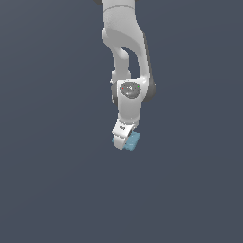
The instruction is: Pick up the object and move it to a goal position.
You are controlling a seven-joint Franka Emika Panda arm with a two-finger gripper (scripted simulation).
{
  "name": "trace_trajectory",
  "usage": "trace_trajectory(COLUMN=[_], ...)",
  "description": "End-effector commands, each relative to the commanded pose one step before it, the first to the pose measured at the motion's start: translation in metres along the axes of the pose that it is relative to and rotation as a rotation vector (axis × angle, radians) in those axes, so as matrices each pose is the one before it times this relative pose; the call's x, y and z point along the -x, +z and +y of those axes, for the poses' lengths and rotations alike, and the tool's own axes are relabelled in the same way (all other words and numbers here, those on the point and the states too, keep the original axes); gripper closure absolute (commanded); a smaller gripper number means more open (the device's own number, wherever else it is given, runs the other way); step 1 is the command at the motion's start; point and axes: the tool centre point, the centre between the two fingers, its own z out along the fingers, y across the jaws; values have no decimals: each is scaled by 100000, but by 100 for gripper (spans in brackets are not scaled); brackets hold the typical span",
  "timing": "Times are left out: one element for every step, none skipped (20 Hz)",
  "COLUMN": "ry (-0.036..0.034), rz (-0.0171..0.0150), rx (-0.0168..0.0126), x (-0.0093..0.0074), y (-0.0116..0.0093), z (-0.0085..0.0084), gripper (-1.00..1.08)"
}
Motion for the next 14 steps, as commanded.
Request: trace_trajectory(ry=[-63,1,2,3,5,6,8,10,13,13,14,16,15,16], rz=[-28,-41,-45,-45,-50,-53,-55,-57,-59,-54,-54,-53,-49,-47], rx=[-192,-141,-155,-155,-169,-175,-181,-180,-179,-160,-152,-144,-128,-119], x=[-1019,-468,-503,-536,-564,-588,-606,-621,-613,-574,-535,-497,-459,-422], y=[-1266,-581,-620,-666,-697,-724,-745,-764,-750,-704,-651,-599,-554,-506], z=[3,1,3,5,9,13,17,21,26,28,31,34,35,36], gripper=[108,108,108,108,108,108,108,108,108,108,108,108,108,108])
